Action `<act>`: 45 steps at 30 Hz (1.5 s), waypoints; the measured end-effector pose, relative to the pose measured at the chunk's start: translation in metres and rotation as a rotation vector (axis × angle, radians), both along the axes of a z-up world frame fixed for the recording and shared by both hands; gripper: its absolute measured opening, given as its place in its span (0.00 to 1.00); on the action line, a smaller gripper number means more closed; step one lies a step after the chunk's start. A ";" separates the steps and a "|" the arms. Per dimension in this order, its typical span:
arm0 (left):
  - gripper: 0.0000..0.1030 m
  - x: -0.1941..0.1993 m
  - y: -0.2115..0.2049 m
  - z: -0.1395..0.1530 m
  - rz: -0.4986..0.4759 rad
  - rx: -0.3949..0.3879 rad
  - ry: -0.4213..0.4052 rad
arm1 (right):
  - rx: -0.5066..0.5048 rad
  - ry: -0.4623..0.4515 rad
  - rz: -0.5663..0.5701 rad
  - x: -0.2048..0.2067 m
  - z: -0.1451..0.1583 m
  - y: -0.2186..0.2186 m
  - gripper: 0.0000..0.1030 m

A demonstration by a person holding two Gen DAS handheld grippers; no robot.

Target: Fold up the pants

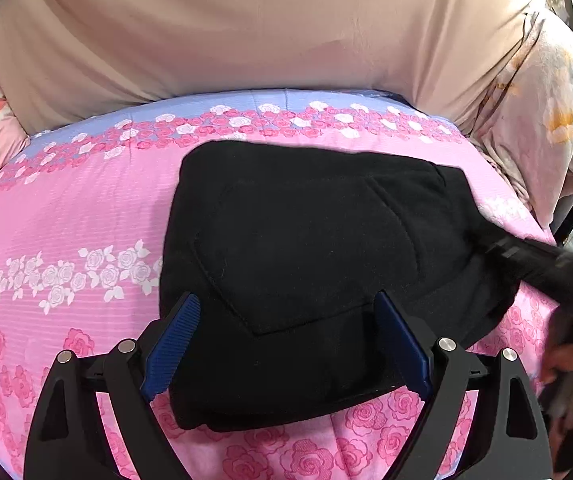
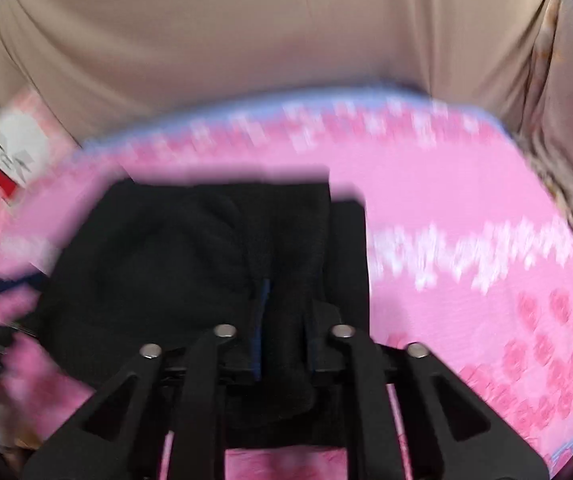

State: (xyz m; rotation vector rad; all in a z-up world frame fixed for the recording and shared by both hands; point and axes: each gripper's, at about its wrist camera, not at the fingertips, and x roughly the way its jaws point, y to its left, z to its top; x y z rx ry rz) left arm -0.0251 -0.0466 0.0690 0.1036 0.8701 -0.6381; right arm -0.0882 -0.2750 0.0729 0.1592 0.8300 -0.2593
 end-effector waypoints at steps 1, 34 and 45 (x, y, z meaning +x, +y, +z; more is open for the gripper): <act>0.84 -0.001 -0.001 -0.001 -0.001 0.010 -0.006 | 0.003 -0.019 -0.007 -0.004 0.004 0.001 0.23; 0.37 0.014 0.151 -0.040 0.104 -0.269 0.341 | 0.210 0.013 0.112 -0.041 -0.015 0.071 0.64; 0.55 0.003 0.132 -0.028 0.148 -0.184 0.221 | 0.092 -0.093 0.116 -0.027 0.037 0.074 0.70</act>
